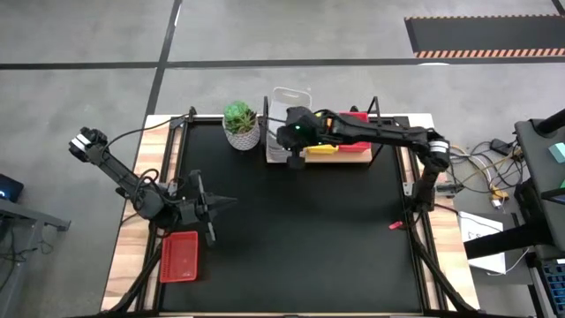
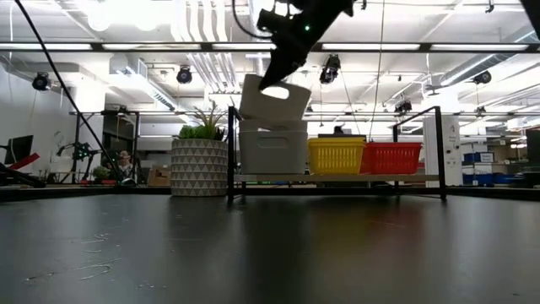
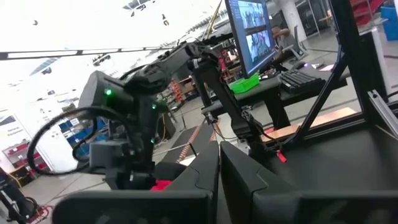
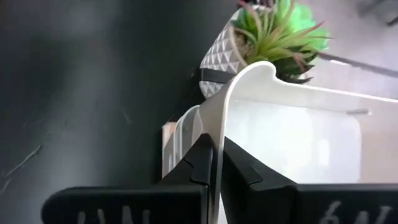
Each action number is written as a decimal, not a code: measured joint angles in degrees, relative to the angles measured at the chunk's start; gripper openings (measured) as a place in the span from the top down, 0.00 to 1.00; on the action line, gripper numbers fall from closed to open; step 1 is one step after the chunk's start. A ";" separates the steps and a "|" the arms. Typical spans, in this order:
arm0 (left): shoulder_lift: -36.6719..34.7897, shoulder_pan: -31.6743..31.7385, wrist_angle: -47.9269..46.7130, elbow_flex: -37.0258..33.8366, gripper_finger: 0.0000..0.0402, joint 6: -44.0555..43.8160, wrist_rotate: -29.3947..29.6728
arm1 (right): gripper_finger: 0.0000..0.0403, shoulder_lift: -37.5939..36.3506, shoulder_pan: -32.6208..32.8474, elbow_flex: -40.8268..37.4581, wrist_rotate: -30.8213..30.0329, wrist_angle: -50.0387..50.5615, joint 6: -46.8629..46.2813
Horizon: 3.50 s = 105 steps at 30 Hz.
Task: Stack baskets on shelf by color
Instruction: Stack the gray bin on the gray bin on the shelf, then stack the red bin on the red bin on the shelf
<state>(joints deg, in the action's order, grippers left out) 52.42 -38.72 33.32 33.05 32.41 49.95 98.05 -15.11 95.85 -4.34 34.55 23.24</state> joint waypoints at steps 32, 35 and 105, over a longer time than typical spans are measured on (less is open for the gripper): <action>-0.07 0.00 0.02 -0.63 1.00 -0.23 -0.02 | 0.74 14.52 -0.31 22.29 -0.22 25.24 0.27; -0.07 0.00 0.00 -0.64 1.00 -0.24 -0.02 | 0.67 13.65 -0.13 24.19 -0.21 27.22 -2.13; 42.14 -5.14 -103.74 33.13 0.58 -141.26 -55.21 | 0.84 -28.62 37.59 -47.49 -0.19 -30.35 -16.82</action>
<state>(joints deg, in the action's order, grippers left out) 94.56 -43.86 -70.42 66.19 -108.85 -5.26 69.43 22.48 48.36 -4.54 4.20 6.42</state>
